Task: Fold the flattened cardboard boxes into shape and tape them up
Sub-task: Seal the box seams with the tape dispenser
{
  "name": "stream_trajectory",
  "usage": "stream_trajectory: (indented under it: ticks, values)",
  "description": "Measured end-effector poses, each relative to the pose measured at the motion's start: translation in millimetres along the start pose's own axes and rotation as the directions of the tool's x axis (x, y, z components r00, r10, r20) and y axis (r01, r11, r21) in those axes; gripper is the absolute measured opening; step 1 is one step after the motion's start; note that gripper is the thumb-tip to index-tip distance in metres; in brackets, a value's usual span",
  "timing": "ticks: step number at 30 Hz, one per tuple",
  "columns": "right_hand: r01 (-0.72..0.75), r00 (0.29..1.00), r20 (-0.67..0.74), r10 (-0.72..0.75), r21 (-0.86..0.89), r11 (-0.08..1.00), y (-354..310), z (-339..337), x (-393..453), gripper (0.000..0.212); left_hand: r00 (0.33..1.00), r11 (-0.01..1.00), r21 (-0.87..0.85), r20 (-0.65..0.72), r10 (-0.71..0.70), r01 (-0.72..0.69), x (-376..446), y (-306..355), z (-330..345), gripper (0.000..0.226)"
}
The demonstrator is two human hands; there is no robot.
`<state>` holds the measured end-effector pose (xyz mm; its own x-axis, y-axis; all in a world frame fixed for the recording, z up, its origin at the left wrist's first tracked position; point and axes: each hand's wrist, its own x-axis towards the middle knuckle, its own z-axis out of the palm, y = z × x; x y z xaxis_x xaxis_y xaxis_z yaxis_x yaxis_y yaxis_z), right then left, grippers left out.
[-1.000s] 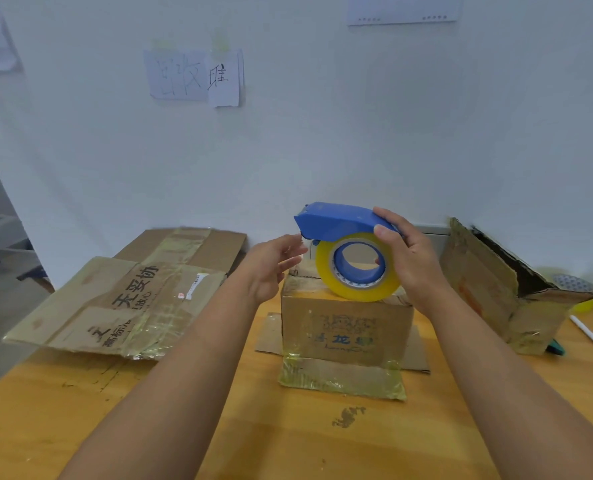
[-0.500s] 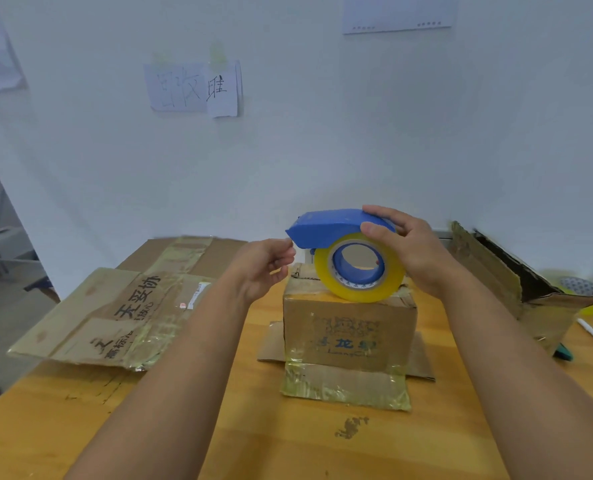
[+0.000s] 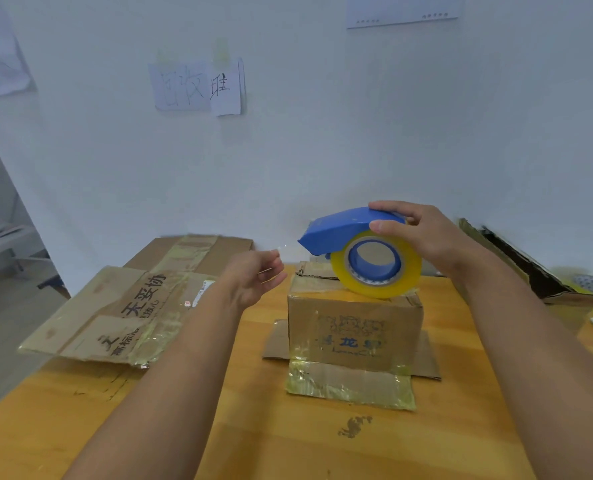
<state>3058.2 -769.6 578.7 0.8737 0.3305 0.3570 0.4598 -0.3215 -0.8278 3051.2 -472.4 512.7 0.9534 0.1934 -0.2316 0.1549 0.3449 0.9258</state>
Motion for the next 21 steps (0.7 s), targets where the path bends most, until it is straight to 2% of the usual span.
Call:
stream_trajectory:
  ticks: [6,9,15,21]
  values:
    - [-0.029,0.999,0.037,0.032,-0.070,0.997,2.0,6.1,3.4,0.040,0.999,0.999,-0.037,-0.024,-0.030,0.029,-4.8,-18.2,0.3,0.006]
    - [-0.011,1.000,-0.004,0.011,-0.110,0.994,-1.8,15.1,8.1,0.032,0.999,0.999,-0.016,-0.030,-0.035,0.035,-6.2,-23.8,-2.7,0.008]
    - [0.010,0.999,-0.034,-0.019,-0.241,0.970,-5.7,29.8,15.3,0.032,0.996,0.997,0.003,-0.057,-0.074,0.075,-4.0,-33.8,-13.7,0.011]
    - [-0.006,0.995,-0.097,-0.013,-0.192,0.981,1.4,30.8,12.1,0.024,0.995,0.995,0.003,-0.003,-0.099,0.099,2.2,-42.8,-14.6,0.020]
